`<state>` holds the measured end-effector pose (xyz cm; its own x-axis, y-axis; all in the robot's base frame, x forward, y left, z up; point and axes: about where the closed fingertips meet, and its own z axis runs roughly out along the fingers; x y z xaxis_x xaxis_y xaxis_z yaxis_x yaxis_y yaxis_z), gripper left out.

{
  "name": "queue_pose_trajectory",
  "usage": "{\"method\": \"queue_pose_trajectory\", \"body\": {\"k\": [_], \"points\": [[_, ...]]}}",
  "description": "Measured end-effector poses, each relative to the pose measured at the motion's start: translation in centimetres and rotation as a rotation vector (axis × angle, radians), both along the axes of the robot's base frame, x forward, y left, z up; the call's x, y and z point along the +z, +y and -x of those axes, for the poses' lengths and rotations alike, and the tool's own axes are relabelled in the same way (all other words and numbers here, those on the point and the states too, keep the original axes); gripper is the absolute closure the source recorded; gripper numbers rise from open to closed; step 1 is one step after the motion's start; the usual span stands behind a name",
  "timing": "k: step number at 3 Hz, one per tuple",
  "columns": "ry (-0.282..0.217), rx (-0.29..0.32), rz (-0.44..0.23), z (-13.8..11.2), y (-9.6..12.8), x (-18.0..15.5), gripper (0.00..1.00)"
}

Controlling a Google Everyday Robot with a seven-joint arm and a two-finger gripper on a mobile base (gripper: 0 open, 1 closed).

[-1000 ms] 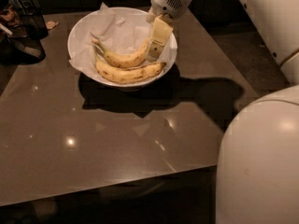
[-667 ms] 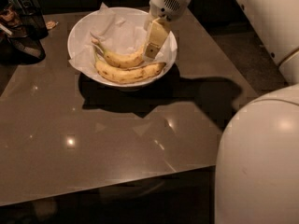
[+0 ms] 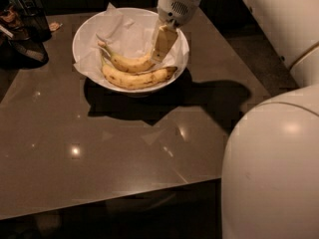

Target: Pick banana from white bowl

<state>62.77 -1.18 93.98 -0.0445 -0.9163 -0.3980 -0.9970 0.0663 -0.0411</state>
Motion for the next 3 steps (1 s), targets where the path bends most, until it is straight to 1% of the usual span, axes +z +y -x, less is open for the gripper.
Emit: {"method": "queue_pose_trajectory", "body": {"k": [3], "points": [[0.065, 0.016, 0.014, 0.1, 1.4, -2.7, 0.44]]}}
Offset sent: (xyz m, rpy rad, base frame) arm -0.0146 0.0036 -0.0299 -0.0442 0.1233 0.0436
